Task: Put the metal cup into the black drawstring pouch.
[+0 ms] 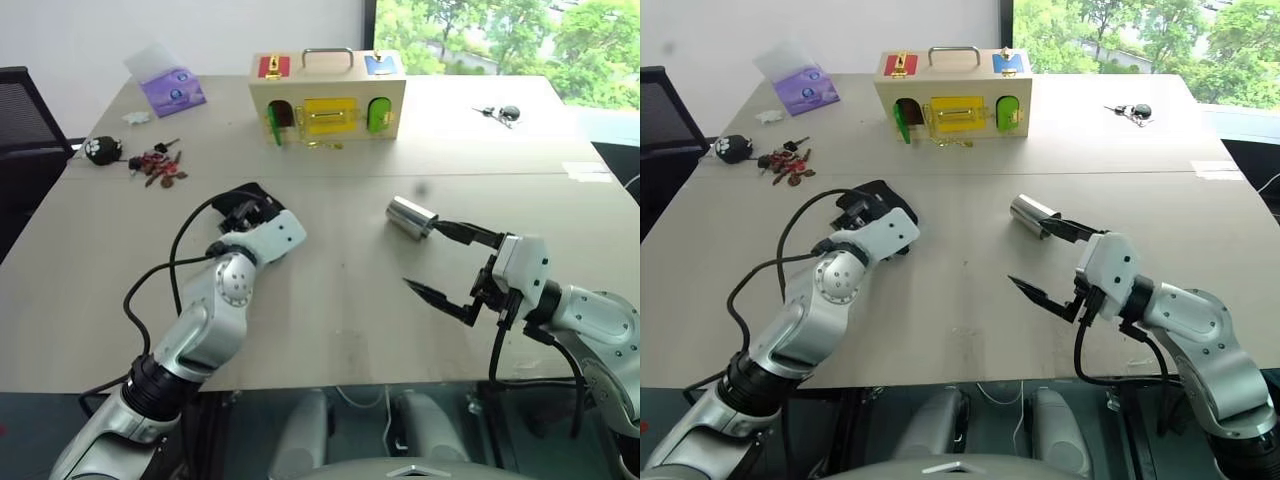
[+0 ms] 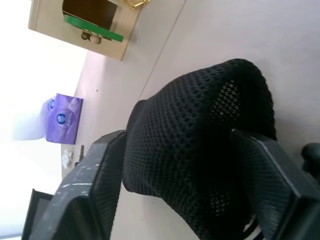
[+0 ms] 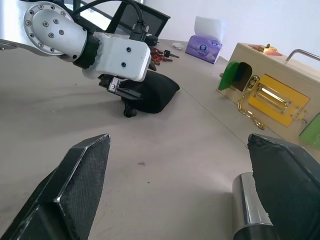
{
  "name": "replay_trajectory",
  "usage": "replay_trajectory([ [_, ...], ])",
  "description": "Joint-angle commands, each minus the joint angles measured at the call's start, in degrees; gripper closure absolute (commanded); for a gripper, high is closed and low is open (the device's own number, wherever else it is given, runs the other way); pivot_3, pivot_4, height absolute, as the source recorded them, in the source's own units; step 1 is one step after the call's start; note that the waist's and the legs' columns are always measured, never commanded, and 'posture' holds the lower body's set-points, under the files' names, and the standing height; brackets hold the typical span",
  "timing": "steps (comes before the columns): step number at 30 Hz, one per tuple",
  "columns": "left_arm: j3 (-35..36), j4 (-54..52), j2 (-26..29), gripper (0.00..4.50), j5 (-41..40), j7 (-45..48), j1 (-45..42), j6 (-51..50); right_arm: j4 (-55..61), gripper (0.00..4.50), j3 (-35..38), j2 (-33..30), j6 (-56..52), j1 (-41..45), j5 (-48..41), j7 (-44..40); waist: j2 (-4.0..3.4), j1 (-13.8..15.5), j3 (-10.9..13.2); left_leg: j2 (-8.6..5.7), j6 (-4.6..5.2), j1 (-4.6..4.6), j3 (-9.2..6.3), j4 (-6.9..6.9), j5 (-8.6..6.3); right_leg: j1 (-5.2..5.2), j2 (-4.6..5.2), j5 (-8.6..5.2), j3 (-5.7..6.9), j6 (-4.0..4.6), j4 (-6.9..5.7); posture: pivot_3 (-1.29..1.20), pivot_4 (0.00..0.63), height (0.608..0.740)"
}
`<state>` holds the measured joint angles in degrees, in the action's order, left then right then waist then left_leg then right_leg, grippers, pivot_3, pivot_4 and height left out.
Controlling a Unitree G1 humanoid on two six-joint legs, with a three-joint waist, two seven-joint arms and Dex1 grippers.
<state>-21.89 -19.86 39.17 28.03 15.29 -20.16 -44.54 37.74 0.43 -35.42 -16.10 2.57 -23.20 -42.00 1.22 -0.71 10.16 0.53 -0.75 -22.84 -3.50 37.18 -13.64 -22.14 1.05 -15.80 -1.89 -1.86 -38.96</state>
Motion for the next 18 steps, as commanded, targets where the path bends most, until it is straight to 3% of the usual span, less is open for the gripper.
replay_trajectory([
  [1,2.03,-0.64,-0.28,2.81,1.91,0.23,-0.8,1.35,1.89,0.0,0.44,0.21,0.25,0.43,-0.34,0.68,0.0,-0.01,0.0,0.0,0.0,0.0,0.0,0.0,0.0,0.0,0.0,0.0,0.0,0.0,0.0,0.0,0.15,0.74],
  [5,4.28,-0.76,-0.83,4.48,1.19,1.28,-0.34,1.61,2.28,0.0,0.31,0.32,0.17,0.2,-0.43,0.89,0.0,-0.03,0.0,0.0,0.0,0.0,0.0,0.0,0.0,0.0,0.0,0.0,0.0,0.0,0.0,0.0,0.15,0.74],
  [8,9.45,-0.98,-3.19,4.48,-3.58,2.77,0.52,1.31,2.01,0.0,-0.16,0.11,0.07,0.09,0.19,0.92,0.0,-0.02,0.0,0.01,0.0,0.0,-0.01,0.0,0.0,0.0,0.0,0.0,0.01,0.0,0.0,0.0,0.15,0.74],
  [11,20.59,-3.14,-8.53,4.48,-16.53,9.46,2.21,-1.05,-1.0,0.0,-2.53,-2.05,-2.81,0.87,6.87,3.37,-0.01,-0.07,-0.01,0.07,0.0,0.0,-0.03,0.02,0.0,0.0,0.03,0.0,0.02,0.0,-0.02,0.0,0.15,0.74],
  [14,31.21,-4.13,-13.73,4.48,-30.48,17.74,1.51,-13.38,-4.62,0.0,-5.91,-3.22,-7.71,4.26,14.14,7.35,-0.01,-0.07,-0.01,0.07,0.0,0.01,0.0,0.07,0.0,0.0,0.05,0.0,0.04,0.0,-0.04,0.0,0.15,0.74],
  [18,38.33,-3.39,-14.37,4.48,-40.06,21.44,-0.62,-23.7,-9.63,0.0,-8.77,-3.85,-9.61,9.14,19.26,8.12,-0.01,-0.12,-0.01,0.03,-0.01,-0.01,-0.06,0.11,0.01,0.0,0.0,0.0,0.11,0.0,-0.09,0.0,0.15,0.74],
])
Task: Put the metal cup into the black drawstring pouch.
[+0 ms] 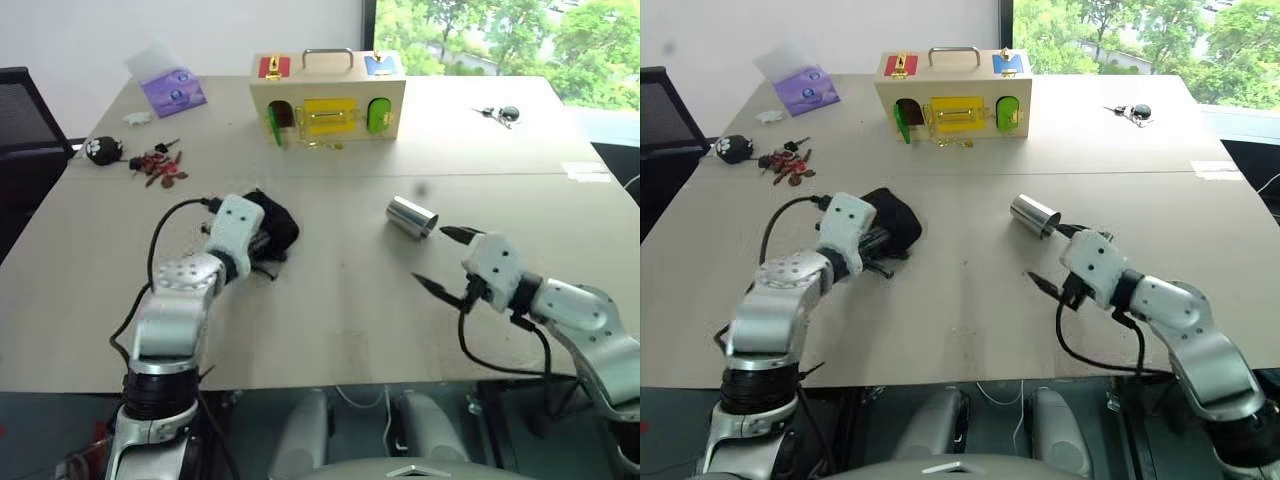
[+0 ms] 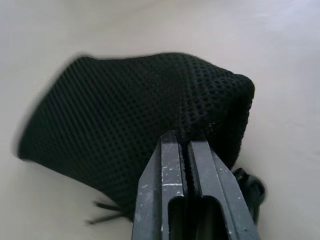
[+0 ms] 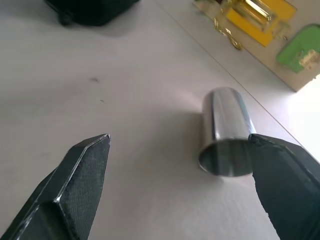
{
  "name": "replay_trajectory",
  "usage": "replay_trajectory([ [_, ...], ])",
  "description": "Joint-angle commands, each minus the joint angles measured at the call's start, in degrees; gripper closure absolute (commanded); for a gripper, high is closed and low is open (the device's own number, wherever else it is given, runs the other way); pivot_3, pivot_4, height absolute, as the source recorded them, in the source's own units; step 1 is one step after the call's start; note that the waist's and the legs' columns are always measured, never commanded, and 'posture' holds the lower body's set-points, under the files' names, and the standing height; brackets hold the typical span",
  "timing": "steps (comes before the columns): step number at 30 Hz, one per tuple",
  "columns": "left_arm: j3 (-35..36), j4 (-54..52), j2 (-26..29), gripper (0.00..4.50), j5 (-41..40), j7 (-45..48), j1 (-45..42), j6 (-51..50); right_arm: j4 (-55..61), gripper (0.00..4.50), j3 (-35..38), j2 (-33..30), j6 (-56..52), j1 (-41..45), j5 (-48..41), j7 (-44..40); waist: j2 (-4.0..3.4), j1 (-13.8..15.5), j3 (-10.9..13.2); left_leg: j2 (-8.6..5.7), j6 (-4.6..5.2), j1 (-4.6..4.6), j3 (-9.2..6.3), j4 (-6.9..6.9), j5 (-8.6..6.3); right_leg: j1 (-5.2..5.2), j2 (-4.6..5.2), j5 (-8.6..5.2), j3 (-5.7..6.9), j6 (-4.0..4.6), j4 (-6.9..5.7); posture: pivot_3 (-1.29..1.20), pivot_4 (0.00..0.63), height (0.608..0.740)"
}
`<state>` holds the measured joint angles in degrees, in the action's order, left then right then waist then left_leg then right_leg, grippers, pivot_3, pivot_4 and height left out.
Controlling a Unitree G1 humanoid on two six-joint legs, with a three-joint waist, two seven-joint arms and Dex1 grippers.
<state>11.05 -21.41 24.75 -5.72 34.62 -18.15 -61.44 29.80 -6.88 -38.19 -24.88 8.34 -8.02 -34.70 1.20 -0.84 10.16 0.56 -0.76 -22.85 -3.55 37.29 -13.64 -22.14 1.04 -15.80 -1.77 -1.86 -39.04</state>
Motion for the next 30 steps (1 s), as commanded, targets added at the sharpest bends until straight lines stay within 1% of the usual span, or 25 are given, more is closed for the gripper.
replay_trajectory([
  [1,7.25,-1.5,-0.11,4.48,-8.64,2.63,-3.39,-9.55,-3.52,0.0,-2.12,-1.48,-0.61,4.59,6.06,1.22,0.0,-0.01,0.0,0.0,0.0,0.0,-0.03,0.0,0.0,0.01,-0.01,0.0,0.02,0.0,-0.01,0.0,0.15,0.74],
  [4,9.69,-1.34,1.25,4.48,-12.68,3.53,-3.31,-12.85,-12.34,0.0,-3.34,-2.86,3.66,9.22,11.45,2.06,0.01,-0.02,0.0,-0.04,0.0,0.01,0.01,0.02,0.0,0.02,0.02,0.0,0.01,-0.01,0.01,0.0,0.15,0.74],
  [9,9.51,-1.9,2.93,4.48,-15.29,1.65,-3.72,-13.73,-23.73,0.0,-5.27,-2.01,11.42,15.55,16.53,2.67,0.01,-0.02,0.0,-0.03,-0.01,0.0,-0.01,0.0,0.0,0.02,0.06,0.01,0.0,0.0,0.03,0.0,0.15,0.74],
  [11,7.47,-2.67,4.43,4.48,-14.92,1.02,-2.89,-11.3,-28.61,0.0,-6.26,-0.4,13.43,18.5,17.62,2.66,0.0,-0.19,0.0,-0.01,-0.02,0.0,0.0,-0.03,0.01,0.01,0.06,0.01,-0.01,0.0,0.03,0.0,0.15,0.74],
  [16,8.27,-3.51,5.49,4.48,-16.32,-1.55,-3.43,-12.42,-37.08,0.0,-8.26,4.37,19.49,23.75,17.95,0.78,0.0,-0.25,0.01,0.02,-0.06,0.03,0.03,-0.06,0.02,0.0,0.06,0.02,-0.07,0.01,0.04,0.0,0.15,0.74],
  [19,9.48,-4.14,5.7,4.5,-16.83,-3.8,-4.16,-14.13,-40.9,0.83,-8.64,6.86,22.02,25.9,17.6,-0.25,-0.01,-0.2,0.01,0.02,-0.23,0.01,0.01,-0.07,0.12,0.0,0.09,0.02,-0.06,0.01,0.04,0.0,0.15,0.74],
  [20,9.52,-4.61,5.99,4.5,-16.96,-4.32,-4.15,-14.25,-41.67,1.18,-8.58,7.49,22.75,26.39,17.49,-0.49,0.0,-0.2,0.01,0.01,-0.24,0.01,0.01,-0.07,0.13,0.0,0.09,0.02,-0.06,0.01,0.04,0.0,0.15,0.74],
  [21,9.95,-5.21,5.89,4.5,-17.62,-4.57,-4.17,-14.89,-42.32,1.78,-8.36,8.16,23.02,26.84,17.07,-0.96,0.0,-0.19,0.01,0.01,-0.24,0.0,0.0,-0.07,0.12,0.0,0.09,0.02,-0.05,0.01,0.05,0.0,0.15,0.74],
  [22,10.2,-5.89,5.87,4.5,-18.04,-4.98,-4.04,-15.33,-42.94,2.19,-8.14,8.76,23.35,27.26,16.7,-1.36,0.0,-0.18,0.01,0.01,-0.24,0.0,-0.01,-0.07,0.13,0.0,0.09,0.02,-0.05,0.01,0.05,0.0,0.15,0.74],
  [24,11.42,-6.78,4.93,4.5,-19.02,-5.88,-3.84,-16.06,-43.66,3.27,-7.44,9.83,23.35,27.72,15.75,-1.92,0.0,-0.15,0.01,0.02,-0.24,0.0,-0.03,-0.08,0.13,0.0,0.1,0.02,-0.04,0.01,0.05,0.0,0.15,0.74],
  [26,13.3,-7.44,3.63,4.5,-20.53,-6.16,-3.89,-16.67,-43.55,4.19,-6.89,10.53,23.11,27.79,14.7,-2.68,0.0,-0.15,0.01,0.02,-0.25,0.0,-0.04,-0.09,0.13,0.0,0.1,0.02,-0.03,0.01,0.05,0.0,0.15,0.74],
  [27,14.17,-7.62,3.03,4.5,-21.38,-6.29,-3.97,-16.93,-43.35,4.42,-6.72,10.71,23.19,27.74,14.47,-2.84,0.0,-0.15,0.01,0.02,-0.25,0.01,-0.05,-0.09,0.13,0.0,0.1,0.02,-0.03,0.01,0.05,0.0,0.15,0.74],
  [28,15.04,-7.62,2.65,4.5,-22.33,-6.38,-4.35,-18.29,-43.0,4.42,-6.45,11.03,22.95,27.6,14.04,-2.97,0.0,-0.15,0.01,0.02,-0.25,0.02,-0.06,-0.09,0.13,0.0,0.11,0.02,-0.04,0.01,0.05,0.0,0.15,0.74],
  [30,19.29,-6.61,-0.47,4.5,-24.58,-7.37,-7.27,-22.97,-41.31,4.42,-5.81,11.64,21.61,26.89,12.42,-3.71,0.0,-0.16,0.01,0.02,-0.25,0.01,-0.05,-0.09,0.13,0.0,0.1,0.02,-0.03,0.01,0.04,0.0,0.15,0.74],
])
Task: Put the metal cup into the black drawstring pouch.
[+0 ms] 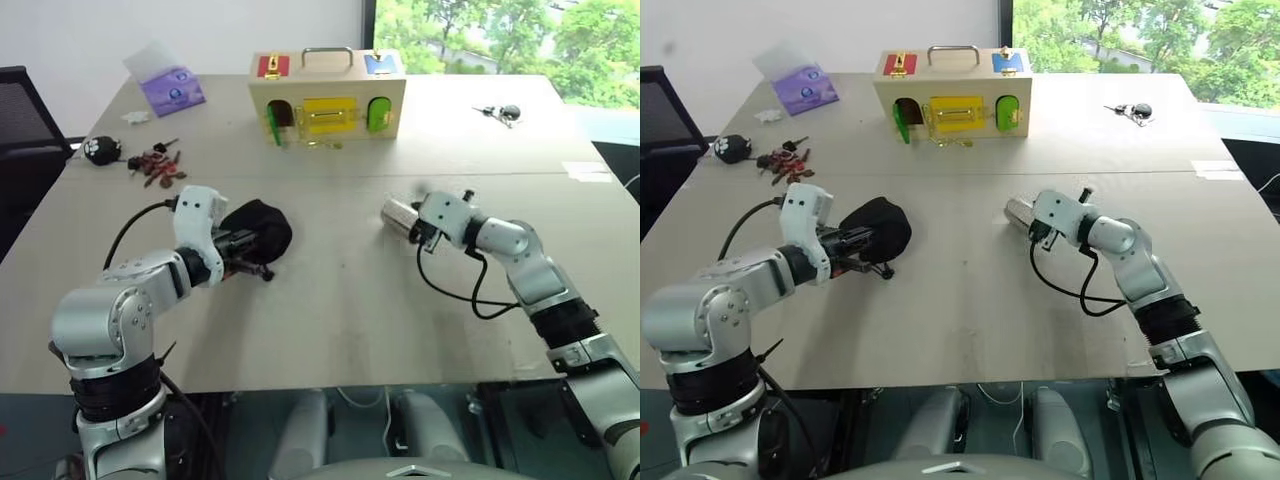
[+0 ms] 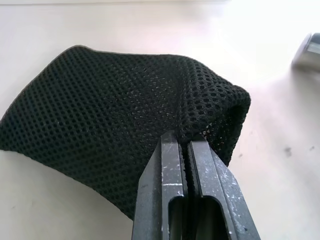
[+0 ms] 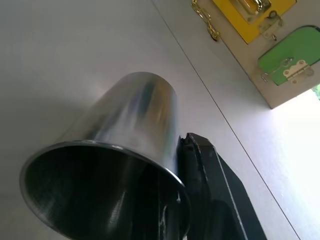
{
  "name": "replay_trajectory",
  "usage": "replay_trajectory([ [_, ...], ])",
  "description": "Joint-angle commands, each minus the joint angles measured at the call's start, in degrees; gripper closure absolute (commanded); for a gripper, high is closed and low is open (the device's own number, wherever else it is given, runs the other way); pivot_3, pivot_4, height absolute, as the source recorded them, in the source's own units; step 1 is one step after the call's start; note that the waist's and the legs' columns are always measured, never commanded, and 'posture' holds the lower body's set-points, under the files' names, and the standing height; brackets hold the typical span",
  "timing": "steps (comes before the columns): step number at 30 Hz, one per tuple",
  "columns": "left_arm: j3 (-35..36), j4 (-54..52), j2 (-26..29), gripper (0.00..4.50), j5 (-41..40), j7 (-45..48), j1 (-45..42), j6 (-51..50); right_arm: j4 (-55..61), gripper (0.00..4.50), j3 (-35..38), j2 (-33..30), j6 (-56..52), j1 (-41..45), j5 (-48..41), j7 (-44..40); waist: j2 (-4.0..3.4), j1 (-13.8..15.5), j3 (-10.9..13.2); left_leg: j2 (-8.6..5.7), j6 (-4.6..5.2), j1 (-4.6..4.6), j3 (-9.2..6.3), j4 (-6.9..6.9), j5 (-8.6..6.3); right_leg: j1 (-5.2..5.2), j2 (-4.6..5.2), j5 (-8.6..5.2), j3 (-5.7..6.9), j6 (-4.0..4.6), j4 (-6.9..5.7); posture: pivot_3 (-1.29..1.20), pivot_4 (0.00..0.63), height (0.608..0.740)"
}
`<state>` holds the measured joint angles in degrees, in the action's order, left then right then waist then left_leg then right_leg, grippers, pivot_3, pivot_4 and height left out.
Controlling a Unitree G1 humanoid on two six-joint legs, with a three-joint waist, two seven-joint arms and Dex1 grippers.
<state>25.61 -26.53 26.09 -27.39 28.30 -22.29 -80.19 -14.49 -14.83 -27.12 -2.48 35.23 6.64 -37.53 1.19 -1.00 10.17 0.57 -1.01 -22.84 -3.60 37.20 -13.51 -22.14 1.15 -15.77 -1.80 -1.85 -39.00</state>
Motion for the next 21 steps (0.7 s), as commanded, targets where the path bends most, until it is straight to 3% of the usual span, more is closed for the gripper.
replay_trajectory([
  [1,6.2,-1.2,-2.87,4.5,-3.46,-1.59,-4.25,-5.97,3.8,4.42,2.41,0.76,-1.34,-0.37,-2.84,-1.18,0.0,0.01,0.0,0.0,0.0,0.0,0.01,0.0,0.0,0.0,-0.01,0.0,0.01,0.0,-0.01,0.0,0.15,0.74],
  [5,12.81,1.79,-7.51,4.5,-6.61,-2.69,-9.54,-11.42,16.4,4.42,5.84,2.12,-10.63,-6.03,-9.99,-2.07,0.01,0.28,0.0,-0.01,-0.01,-0.06,-0.05,0.01,0.0,0.0,-0.01,0.0,0.12,0.0,0.01,0.0,0.15,0.74],
  [13,12.35,8.3,-9.41,4.5,-13.22,-6.86,-11.12,-12.31,40.26,4.42,10.23,3.32,-28.36,-16.62,-25.08,-1.96,0.0,-0.01,0.0,-0.02,-0.03,-0.02,-0.31,-0.01,-0.01,0.0,0.04,0.0,0.09,-0.01,-0.01,0.0,0.15,0.74],
  [17,10.98,10.69,-9.79,4.5,-16.68,-8.98,-10.94,-12.31,43.49,4.42,8.16,6.67,-31.37,-16.17,-28.48,-0.45,0.0,-0.06,0.0,-0.02,-0.03,-0.03,-0.45,-0.02,-0.01,0.01,0.0,0.0,0.15,-0.01,-0.02,0.0,0.15,0.74],
  [21,8.07,11.47,-8.62,4.5,-18.71,-9.65,-10.8,-12.31,38.99,4.42,5.1,10.69,-29.71,-13.17,-27.13,1.26,0.0,0.03,0.0,-0.07,-0.04,-0.02,-0.44,-0.02,0.0,0.0,0.01,0.0,0.14,-0.01,-0.01,0.0,0.15,0.74],
])
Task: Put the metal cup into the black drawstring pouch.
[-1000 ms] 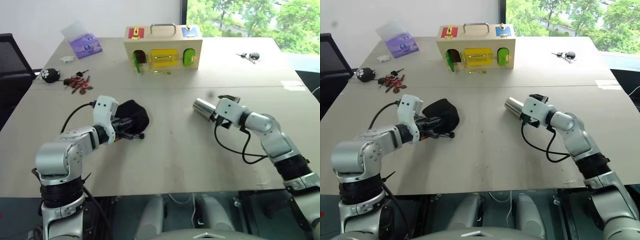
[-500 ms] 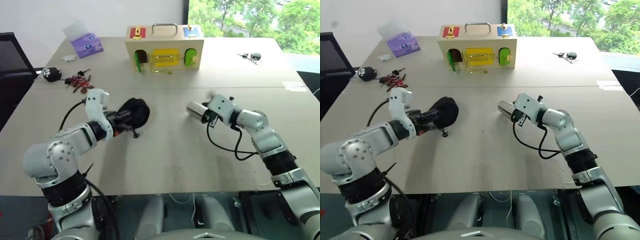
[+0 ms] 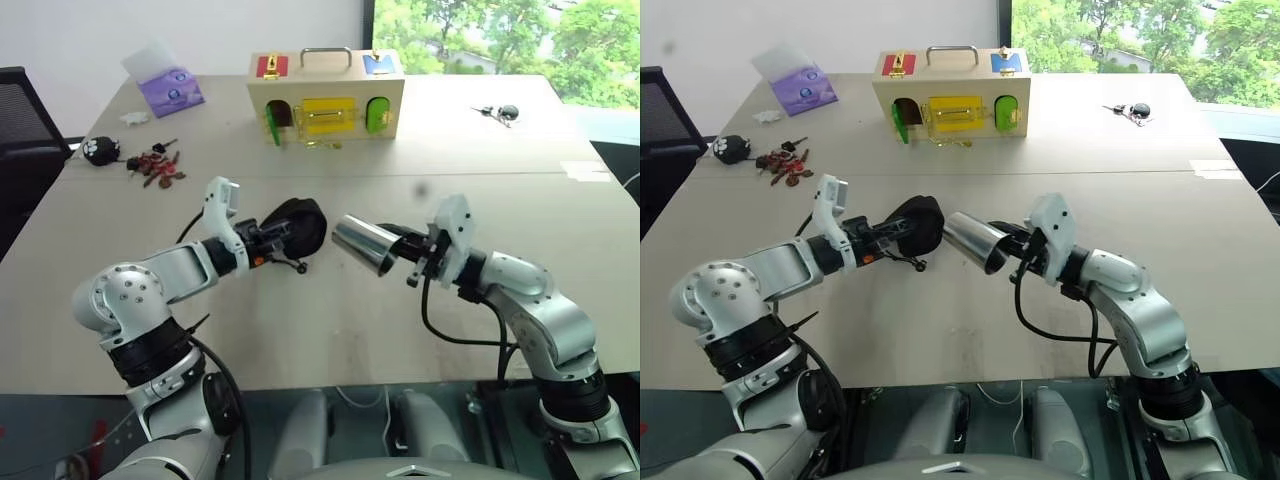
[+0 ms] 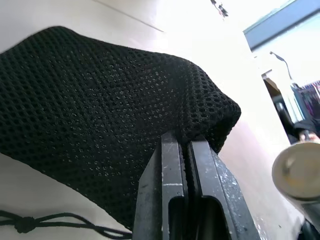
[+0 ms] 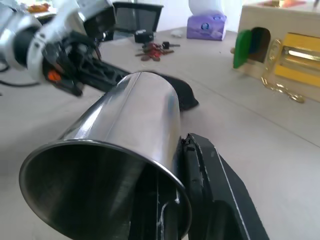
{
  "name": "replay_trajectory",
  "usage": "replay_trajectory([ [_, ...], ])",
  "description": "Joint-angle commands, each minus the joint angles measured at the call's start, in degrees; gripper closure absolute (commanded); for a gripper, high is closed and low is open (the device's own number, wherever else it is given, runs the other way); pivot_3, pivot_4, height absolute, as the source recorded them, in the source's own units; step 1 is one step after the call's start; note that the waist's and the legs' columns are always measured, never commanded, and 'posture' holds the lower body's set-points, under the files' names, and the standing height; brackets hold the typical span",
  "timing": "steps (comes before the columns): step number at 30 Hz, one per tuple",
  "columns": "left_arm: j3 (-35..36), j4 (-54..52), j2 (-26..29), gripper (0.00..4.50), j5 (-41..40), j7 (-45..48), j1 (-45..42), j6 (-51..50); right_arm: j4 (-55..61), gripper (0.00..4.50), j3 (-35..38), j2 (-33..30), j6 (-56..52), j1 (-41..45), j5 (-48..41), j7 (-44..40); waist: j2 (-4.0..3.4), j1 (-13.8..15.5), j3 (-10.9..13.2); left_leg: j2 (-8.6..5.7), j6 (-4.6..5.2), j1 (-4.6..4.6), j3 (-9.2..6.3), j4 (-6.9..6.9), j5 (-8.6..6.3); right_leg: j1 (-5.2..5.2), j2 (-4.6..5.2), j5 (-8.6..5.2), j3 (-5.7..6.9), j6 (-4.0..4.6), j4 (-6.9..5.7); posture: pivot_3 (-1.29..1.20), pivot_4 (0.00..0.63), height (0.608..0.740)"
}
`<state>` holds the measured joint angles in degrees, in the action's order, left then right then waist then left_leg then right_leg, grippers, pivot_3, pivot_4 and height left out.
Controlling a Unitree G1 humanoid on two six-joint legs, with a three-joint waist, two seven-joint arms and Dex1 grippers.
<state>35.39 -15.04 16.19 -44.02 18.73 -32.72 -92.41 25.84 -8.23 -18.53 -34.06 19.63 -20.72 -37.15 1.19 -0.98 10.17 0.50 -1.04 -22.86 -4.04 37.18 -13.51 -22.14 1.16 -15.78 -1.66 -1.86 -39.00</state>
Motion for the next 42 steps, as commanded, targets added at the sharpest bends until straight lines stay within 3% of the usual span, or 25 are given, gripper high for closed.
replay_trajectory([
  [1,-2.31,0.12,1.56,4.5,-2.22,-0.21,-0.5,-0.09,-2.85,4.42,-2.24,2.85,2.59,3.05,0.83,1.14,0.0,-0.04,0.0,0.0,0.0,0.0,0.0,0.0,0.0,0.0,0.0,0.0,0.0,0.0,0.0,0.0,0.15,0.74],
  [8,-6.11,-2.45,0.21,4.5,-2.28,-1.82,-0.83,-0.09,-15.18,4.42,-6.14,7.78,9.47,7.02,4.55,0.62,0.0,0.01,0.0,-0.07,-0.02,0.0,-0.01,-0.03,0.01,-0.01,0.01,0.0,0.0,0.01,0.03,0.0,0.15,0.74],
  [17,-7.24,-6.42,-1.36,4.5,-2.59,-2.88,0.86,-0.09,-27.02,4.42,-13.06,3.79,19.28,9.31,15.71,-2.79,0.0,-0.02,0.0,-0.1,-0.03,-0.01,-0.03,-0.05,0.02,-0.01,0.03,0.0,0.02,0.01,0.05,0.0,0.15,0.74],
  [21,-8.67,-7.84,-0.71,4.5,-3.21,-2.21,2.75,-0.09,-32.35,4.42,-13.11,5.51,20.39,11.18,18.3,-0.49,0.0,-0.6,0.0,-0.09,-0.04,0.01,0.03,-0.07,0.02,-0.02,0.02,0.0,-0.03,0.01,0.04,0.0,0.15,0.74],
  [25,-10.3,-9.81,0.13,4.5,-3.71,-1.34,4.21,-0.05,-36.66,4.42,-9.39,11.39,16.24,13.14,14.94,2.45,0.0,-1.01,0.0,-0.07,-0.07,0.02,-0.03,-0.07,0.04,-0.01,0.01,0.0,0.0,0.01,0.01,0.0,0.15,0.74],
  [29,-10.71,-10.61,0.05,4.5,-4.31,-1.26,4.39,-0.09,-39.45,4.42,1.14,22.81,4.69,15.18,0.69,4.52,-0.01,-1.04,0.01,0.0,-0.07,0.0,-0.08,-0.08,0.04,-0.01,0.02,0.01,0.01,0.02,0.01,0.0,0.15,0.74],
  [32,-10.09,-10.93,-1.05,4.5,-4.94,-1.83,2.81,-0.09,-43.72,4.42,-4.82,22.6,12.17,16.17,8.72,2.96,-0.03,-1.07,0.02,-0.03,-0.07,0.0,-0.08,-0.08,0.03,-0.02,0.05,0.01,0.02,0.02,0.05,0.0,0.15,0.74],
  [36,-9.62,-11.14,-2.31,4.5,-6.33,-3.02,0.7,-0.09,-51.11,4.42,-18.51,17.41,32.12,20.5,27.49,6.24,-0.04,-1.37,0.03,-0.18,-0.05,0.0,-0.05,-0.09,0.03,-0.03,0.02,0.0,0.02,0.01,0.06,0.0,0.15,0.74],
  [38,-9.97,-11.85,-2.8,4.5,-7.08,-3.36,0.24,-0.09,-56.17,4.42,-19.98,17.02,38.44,23.01,31.1,8.7,-0.03,-1.41,0.02,-0.17,-0.07,0.02,-0.05,-0.11,0.04,-0.05,0.0,0.0,0.01,0.0,0.04,0.0,0.15,0.74],
  [40,-11.03,-13.04,-2.83,4.5,-7.07,-3.12,0.22,-0.09,-59.36,4.42,-14.98,20.63,36.69,24.29,24.94,7.06,-0.01,-1.39,0.01,-0.13,-0.09,0.02,-0.06,-0.12,0.05,-0.05,-0.02,0.0,0.02,0.01,0.04,0.0,0.15,0.74],
  [42,-11.67,-13.81,-2.87,4.5,-7.46,-2.49,0.7,-0.09,-59.78,4.42,-7.26,25.62,26.97,25.12,14.09,3.14,-0.01,-1.47,0.02,-0.06,-0.11,0.0,-0.06,-0.2,0.05,-0.07,0.0,0.0,-0.01,0.02,0.06,0.0,0.15,0.74],
])
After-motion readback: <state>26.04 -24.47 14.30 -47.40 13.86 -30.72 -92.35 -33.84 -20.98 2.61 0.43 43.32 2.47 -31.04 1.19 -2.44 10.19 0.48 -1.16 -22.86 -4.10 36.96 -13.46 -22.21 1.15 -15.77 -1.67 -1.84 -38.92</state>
